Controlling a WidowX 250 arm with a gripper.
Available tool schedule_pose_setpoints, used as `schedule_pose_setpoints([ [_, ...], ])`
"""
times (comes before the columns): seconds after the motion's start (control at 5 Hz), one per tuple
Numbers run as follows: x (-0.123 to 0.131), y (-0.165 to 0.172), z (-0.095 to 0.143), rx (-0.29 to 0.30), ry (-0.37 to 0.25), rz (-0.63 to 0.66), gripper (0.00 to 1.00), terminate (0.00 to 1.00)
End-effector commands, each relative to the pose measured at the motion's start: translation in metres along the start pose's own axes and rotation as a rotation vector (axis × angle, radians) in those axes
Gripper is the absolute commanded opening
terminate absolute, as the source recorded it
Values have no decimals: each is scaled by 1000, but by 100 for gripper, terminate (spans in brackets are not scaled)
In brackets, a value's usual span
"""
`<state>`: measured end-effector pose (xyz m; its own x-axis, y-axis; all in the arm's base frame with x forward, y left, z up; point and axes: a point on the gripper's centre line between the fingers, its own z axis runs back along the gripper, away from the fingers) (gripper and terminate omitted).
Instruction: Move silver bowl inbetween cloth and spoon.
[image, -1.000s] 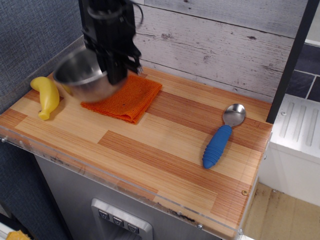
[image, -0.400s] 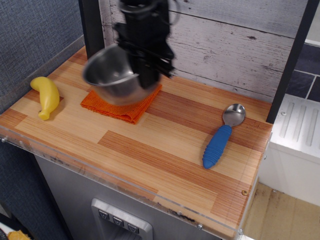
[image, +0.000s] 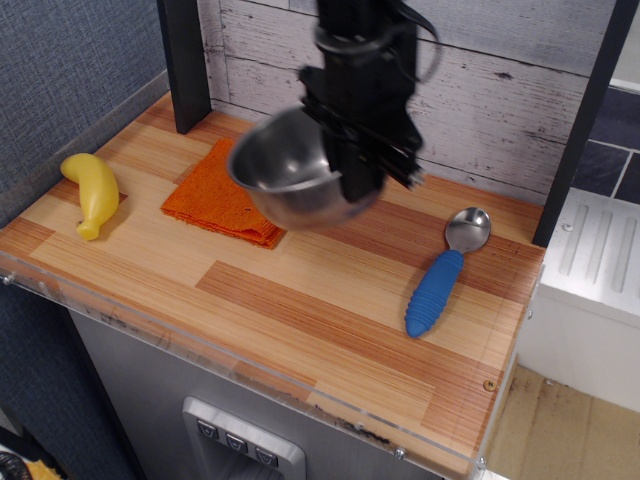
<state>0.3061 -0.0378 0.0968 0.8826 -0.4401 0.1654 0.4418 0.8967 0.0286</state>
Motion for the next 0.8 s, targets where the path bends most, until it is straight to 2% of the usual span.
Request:
schedule_pose_setpoints([
  [0.0,11,-12,-22,0,25,-42,0,0],
  [0.2,9,-9,-34,-3,52,-43,0,0],
  [0.4,10,-12,-33,-30,44,-61,100,0],
  [0.6,12,-18,-20,-33,10,-101,100,0],
])
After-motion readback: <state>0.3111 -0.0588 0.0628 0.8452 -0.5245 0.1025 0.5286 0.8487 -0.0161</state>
